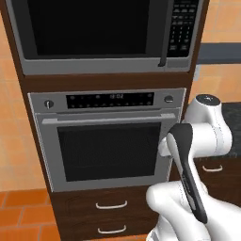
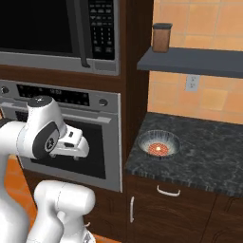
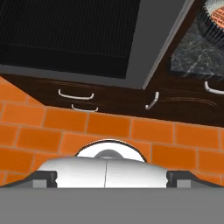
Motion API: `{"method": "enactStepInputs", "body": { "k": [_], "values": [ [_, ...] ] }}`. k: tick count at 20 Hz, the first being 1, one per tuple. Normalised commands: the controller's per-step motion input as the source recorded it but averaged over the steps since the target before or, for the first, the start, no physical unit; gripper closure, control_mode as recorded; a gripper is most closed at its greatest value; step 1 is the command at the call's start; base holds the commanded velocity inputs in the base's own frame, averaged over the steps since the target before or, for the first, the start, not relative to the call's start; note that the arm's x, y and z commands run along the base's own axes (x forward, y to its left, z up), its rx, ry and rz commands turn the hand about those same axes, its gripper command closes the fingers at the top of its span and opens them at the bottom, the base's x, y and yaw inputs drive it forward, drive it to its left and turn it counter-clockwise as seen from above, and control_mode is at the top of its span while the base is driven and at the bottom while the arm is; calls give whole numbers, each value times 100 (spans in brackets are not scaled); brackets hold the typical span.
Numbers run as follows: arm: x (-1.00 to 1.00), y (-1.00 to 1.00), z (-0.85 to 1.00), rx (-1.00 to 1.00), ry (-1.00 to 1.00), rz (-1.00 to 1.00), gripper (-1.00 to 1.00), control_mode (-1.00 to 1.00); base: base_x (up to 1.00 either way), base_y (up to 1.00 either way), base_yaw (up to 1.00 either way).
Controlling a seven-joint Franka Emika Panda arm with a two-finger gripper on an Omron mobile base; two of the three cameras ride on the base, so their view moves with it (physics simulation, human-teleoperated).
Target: Open the microwave, place the bowl with waffle inside the microwave, then close the microwave door and turn it on.
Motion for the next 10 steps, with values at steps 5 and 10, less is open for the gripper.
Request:
{"method": "enactStepInputs", "body": {
  "k": [5,10],
  "values": [
    [0,0,0,0,0,0,-100,100,-12,-51,27],
    [-1,-1,0,0,-3,2,-100,-100,-9,-31,19]
  ]
}}
